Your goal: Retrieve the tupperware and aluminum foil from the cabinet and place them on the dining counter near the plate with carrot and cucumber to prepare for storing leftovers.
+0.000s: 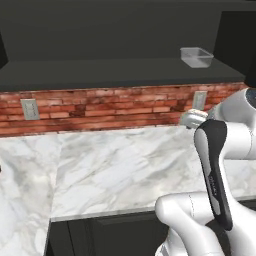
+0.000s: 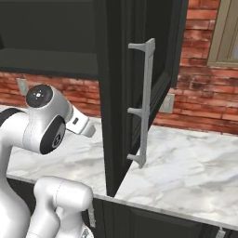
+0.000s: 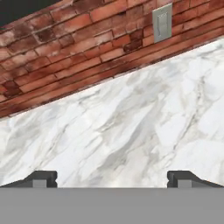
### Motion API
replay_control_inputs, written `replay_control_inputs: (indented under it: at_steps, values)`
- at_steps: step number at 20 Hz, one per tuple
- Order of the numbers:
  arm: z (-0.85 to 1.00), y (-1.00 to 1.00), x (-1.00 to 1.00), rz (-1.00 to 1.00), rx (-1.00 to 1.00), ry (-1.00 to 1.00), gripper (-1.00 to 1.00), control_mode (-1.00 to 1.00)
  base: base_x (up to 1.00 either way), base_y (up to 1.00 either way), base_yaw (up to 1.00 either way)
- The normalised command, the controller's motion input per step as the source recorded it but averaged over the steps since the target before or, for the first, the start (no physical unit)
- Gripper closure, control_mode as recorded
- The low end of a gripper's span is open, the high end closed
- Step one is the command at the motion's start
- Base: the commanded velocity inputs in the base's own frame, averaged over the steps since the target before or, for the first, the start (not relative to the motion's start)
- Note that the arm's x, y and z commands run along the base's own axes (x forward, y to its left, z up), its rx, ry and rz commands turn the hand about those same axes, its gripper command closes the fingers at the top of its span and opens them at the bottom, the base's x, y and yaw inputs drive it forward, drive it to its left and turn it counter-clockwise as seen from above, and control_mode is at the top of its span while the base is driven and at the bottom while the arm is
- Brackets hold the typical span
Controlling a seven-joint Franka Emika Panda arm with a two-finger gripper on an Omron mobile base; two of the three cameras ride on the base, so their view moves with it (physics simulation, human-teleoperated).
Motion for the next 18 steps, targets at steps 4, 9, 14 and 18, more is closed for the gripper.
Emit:
replay_control_inputs:
  at_steps: [4,9,14,18]
  values:
    - [0.67,-0.04,0.16,0.00,-0.06,-0.29,-1.00,-1.00,0.00,0.00,0.00]
    - [0.51,0.00,0.18,0.00,-0.20,-0.14,-1.00,-1.00,0.00,0.00,0.00]
    - [0.67,-0.04,0.14,0.00,-0.27,0.00,-1.00,-1.00,0.00,0.00,0.00]
    - [0.63,-0.19,0.20,0.00,-0.23,0.01,-1.00,-1.00,0.00,0.00,0.00]
